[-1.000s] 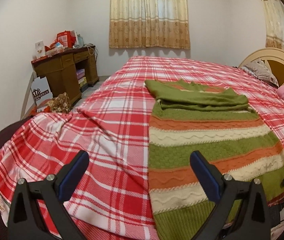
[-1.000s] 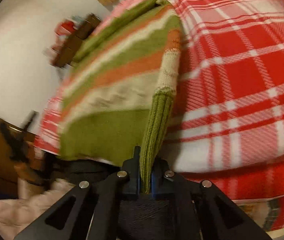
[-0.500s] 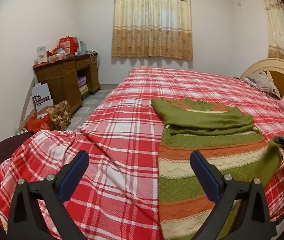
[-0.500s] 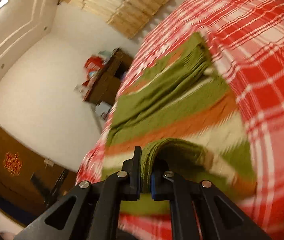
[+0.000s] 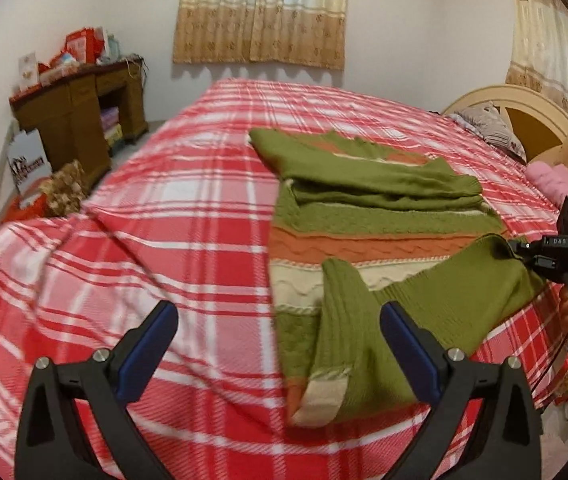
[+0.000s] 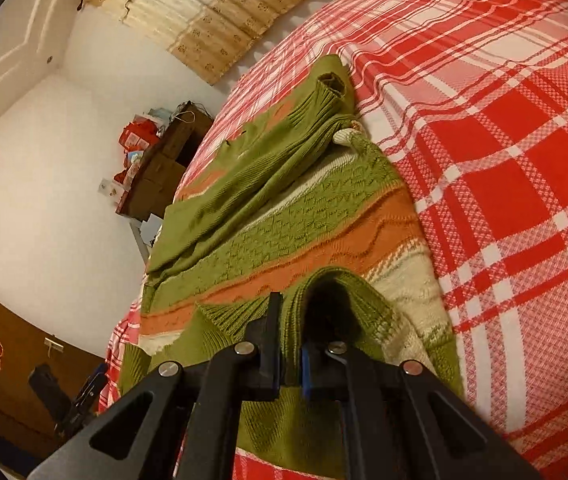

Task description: Fold small clothes

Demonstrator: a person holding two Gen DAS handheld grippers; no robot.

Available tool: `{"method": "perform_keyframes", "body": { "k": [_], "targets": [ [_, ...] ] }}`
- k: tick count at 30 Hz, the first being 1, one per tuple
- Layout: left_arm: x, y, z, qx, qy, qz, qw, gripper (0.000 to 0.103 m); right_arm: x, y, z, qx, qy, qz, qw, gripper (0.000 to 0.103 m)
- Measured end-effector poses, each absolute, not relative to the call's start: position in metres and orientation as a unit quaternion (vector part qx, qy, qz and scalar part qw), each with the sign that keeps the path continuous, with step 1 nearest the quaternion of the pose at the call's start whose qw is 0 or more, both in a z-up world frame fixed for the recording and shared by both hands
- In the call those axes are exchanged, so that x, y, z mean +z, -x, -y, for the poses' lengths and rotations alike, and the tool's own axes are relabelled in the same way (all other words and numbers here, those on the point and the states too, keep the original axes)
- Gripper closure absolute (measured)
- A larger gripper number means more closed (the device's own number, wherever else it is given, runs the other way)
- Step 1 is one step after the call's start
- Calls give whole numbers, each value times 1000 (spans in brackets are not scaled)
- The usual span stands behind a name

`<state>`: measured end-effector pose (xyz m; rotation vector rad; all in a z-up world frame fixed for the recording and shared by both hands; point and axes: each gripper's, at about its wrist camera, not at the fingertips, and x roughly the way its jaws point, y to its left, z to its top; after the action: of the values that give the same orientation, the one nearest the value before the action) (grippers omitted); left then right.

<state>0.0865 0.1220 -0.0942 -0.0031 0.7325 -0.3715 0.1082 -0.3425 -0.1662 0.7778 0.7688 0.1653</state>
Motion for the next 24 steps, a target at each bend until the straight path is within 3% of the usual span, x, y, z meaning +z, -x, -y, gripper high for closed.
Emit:
{"method": "perform_keyframes", "body": {
  "k": [4, 9, 11, 12, 14, 16, 24],
  "targets": [
    [-105, -96, -108, -218, 26, -379, 899, 18, -166, -107, 342, 78, -371, -363, 851, 97],
    [-120, -104, -92, -233, 35, -418, 877, 25, -166, -108, 341, 79, -368, -357, 855, 97],
    [-121, -102, -89, -230, 33, -420, 878, 34, -167, -104, 341, 82, -370, -353, 855, 96],
    [-120, -101, -88, -227, 25, -416, 880, 40, -167, -104, 342, 84, -372, -351, 855, 96],
    [-118, -98, -85, -225, 15, -420, 879, 77, -168, -104, 343, 87, -377, -349, 854, 96],
    [-116, -98, -83, -216, 6, -416, 883, 86, -167, -105, 345, 90, -382, -346, 852, 96],
    [-95, -65, -68, -202, -87, -325, 920, 85, -170, -106, 347, 96, -394, -344, 847, 95]
  ]
}}
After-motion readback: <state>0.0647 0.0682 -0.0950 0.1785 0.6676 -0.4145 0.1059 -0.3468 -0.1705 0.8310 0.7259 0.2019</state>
